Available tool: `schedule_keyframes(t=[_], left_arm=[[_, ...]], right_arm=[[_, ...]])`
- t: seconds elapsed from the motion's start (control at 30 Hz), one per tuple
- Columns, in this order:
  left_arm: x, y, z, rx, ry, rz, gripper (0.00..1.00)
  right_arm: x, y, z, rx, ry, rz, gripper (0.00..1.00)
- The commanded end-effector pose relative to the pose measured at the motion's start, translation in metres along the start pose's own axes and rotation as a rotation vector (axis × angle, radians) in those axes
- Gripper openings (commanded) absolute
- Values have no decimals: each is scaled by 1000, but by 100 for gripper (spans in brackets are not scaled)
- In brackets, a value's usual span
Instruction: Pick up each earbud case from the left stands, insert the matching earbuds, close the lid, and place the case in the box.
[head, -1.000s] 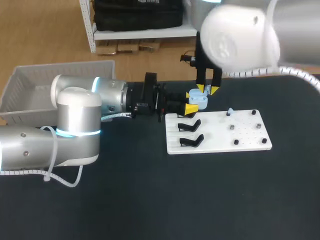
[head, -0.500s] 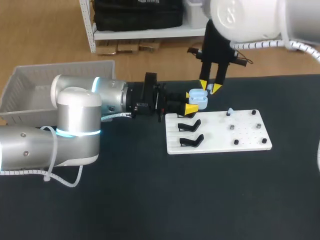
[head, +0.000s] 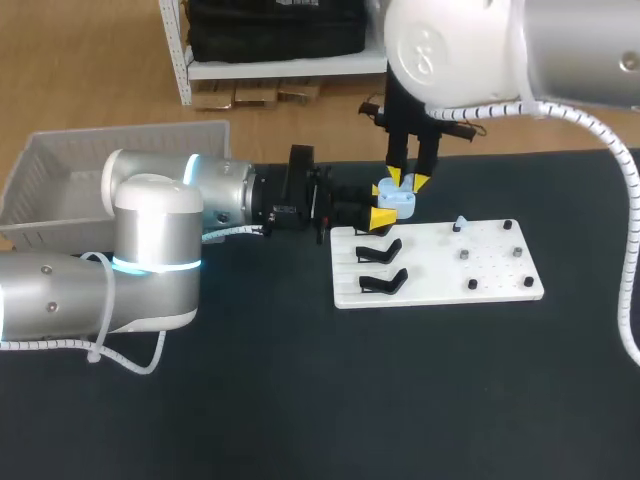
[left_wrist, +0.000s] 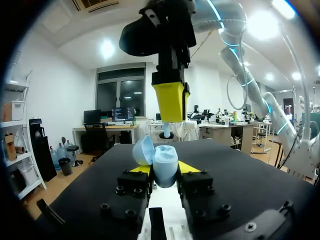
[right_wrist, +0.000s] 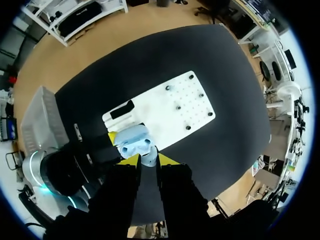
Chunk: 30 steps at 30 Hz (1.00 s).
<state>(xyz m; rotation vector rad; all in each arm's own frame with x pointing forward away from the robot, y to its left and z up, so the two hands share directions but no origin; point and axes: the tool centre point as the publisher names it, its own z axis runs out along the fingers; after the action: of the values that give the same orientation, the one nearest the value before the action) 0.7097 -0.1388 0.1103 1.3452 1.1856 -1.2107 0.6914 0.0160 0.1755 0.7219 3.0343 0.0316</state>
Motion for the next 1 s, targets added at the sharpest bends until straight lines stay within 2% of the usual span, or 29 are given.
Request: schedule_keyframes(t=[0.03, 0.4, 1.0], left_arm=[[1, 0, 1, -4, -4, 3, 0], [1, 0, 1, -4, -4, 3, 0], [1, 0, 1, -4, -4, 3, 0]], right_arm=[[0, 3, 0, -3, -9, 15, 0], [-2, 5, 1, -29, -17, 75, 0], [-4, 6, 10, -46, -37, 105, 0]])
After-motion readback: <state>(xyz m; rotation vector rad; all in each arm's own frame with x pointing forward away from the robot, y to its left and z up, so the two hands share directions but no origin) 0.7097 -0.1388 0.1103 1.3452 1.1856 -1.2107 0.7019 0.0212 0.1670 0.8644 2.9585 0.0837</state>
